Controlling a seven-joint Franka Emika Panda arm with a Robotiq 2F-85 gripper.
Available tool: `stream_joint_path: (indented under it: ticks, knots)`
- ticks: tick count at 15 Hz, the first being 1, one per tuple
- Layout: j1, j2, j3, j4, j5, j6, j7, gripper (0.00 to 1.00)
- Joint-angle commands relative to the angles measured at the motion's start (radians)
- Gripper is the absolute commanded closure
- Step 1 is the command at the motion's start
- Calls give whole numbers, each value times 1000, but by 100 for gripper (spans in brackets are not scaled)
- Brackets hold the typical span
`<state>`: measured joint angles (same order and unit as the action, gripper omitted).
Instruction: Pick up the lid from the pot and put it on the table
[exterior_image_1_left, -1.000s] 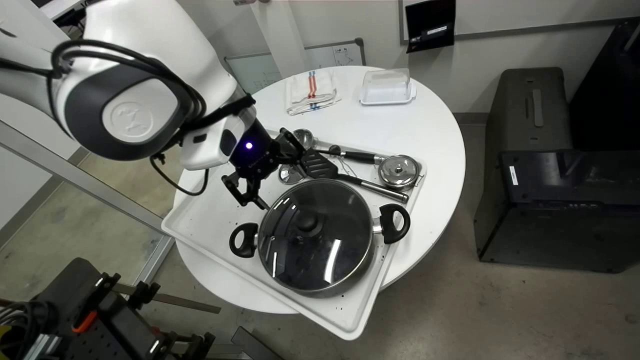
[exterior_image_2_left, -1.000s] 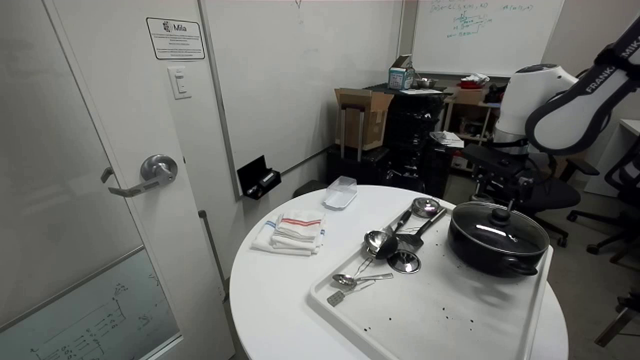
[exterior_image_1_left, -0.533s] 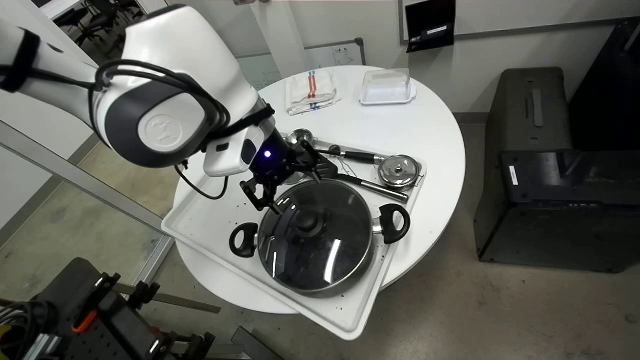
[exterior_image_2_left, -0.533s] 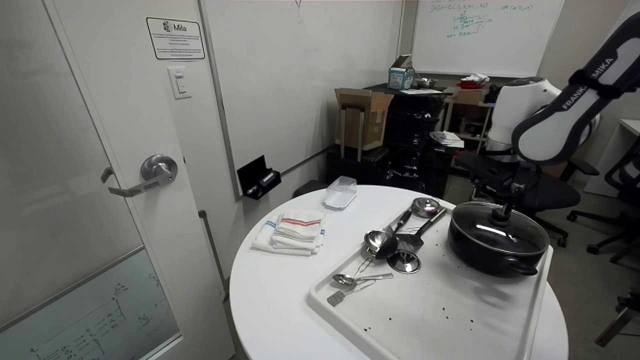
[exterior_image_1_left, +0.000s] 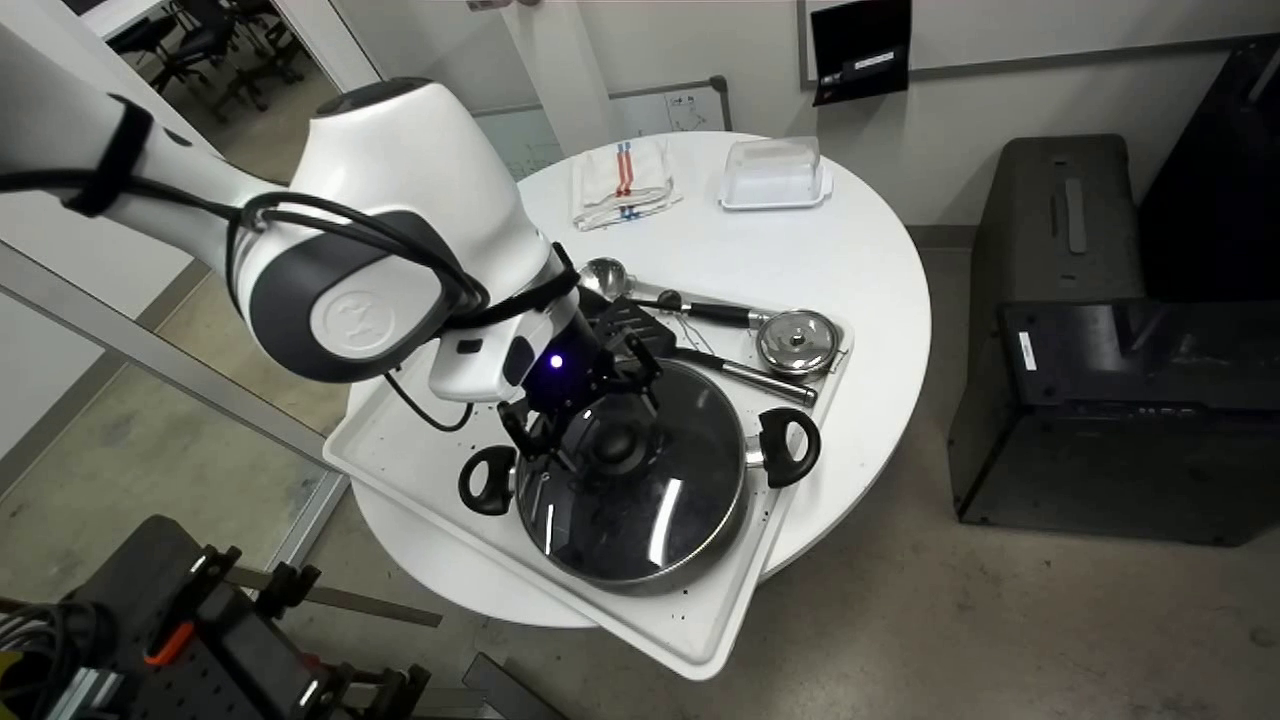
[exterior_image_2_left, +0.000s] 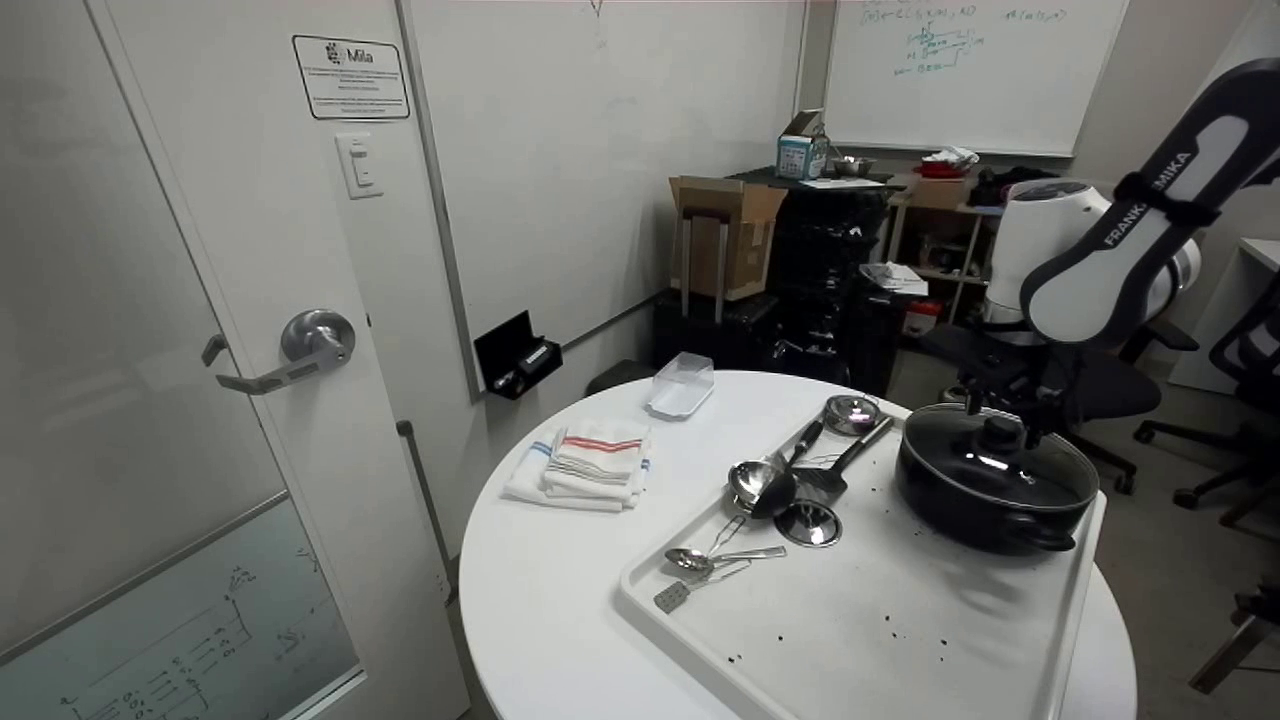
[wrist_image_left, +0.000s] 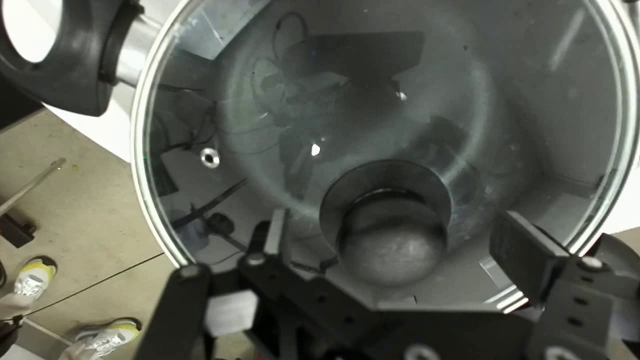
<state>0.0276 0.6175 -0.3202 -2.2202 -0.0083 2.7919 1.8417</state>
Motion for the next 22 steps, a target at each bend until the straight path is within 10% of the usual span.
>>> stream_joint_path:
  ticks: [1,3,12,22]
  knots:
    - [20,27,-23,10,35,23,18,0]
    - [23,31,-26,10,42,24,18,28]
    - [42,9,-42,2,40,41,24,75]
    - [36,-64,-41,-46,55,50,9,75]
